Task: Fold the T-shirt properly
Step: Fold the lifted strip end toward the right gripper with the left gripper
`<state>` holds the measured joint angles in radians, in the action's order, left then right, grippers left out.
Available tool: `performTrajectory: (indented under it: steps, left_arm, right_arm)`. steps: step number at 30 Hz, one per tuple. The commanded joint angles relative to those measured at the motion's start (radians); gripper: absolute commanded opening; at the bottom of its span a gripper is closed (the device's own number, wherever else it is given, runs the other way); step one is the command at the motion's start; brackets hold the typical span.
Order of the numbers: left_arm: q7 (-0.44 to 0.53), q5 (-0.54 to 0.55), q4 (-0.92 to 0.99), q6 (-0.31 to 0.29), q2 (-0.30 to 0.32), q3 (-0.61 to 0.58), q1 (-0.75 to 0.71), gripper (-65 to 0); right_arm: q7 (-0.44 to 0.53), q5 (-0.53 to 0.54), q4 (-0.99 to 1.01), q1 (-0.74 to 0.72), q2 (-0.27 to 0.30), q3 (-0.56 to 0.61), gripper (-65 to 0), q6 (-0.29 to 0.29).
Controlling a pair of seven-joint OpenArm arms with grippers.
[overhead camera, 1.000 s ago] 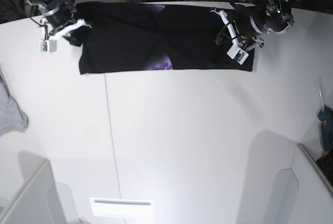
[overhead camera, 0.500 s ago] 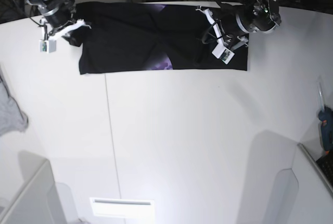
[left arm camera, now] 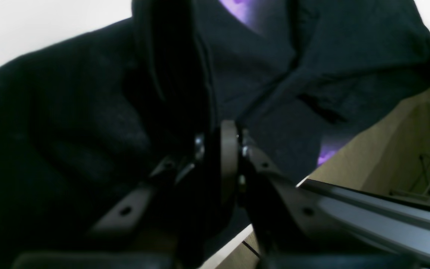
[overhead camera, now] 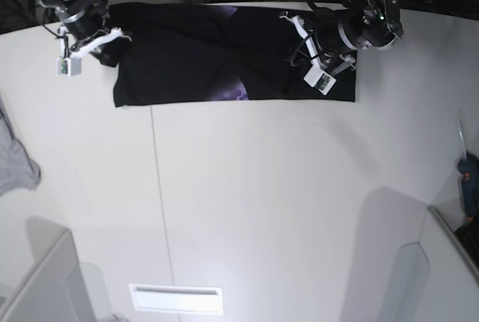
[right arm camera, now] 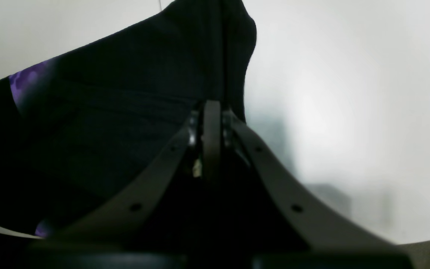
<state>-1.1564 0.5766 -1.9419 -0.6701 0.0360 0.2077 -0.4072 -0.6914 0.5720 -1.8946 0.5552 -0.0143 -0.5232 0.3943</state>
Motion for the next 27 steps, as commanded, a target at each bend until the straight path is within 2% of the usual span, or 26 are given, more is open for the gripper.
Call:
performTrajectory:
  steps: [1,27]
  left_arm:
    - [0.016,0.021,-0.014,-0.003,0.0,0.002,0.003,-65.0]
    - [0.016,0.021,-0.012,-0.003,0.002,-0.001,0.021,-65.0]
  right_arm:
    - [0.02,0.013,-0.015,0.003,0.007,-0.004,-65.0,0.009]
    - [0.02,0.013,-0.015,0.003,0.007,-0.004,-65.0,0.009]
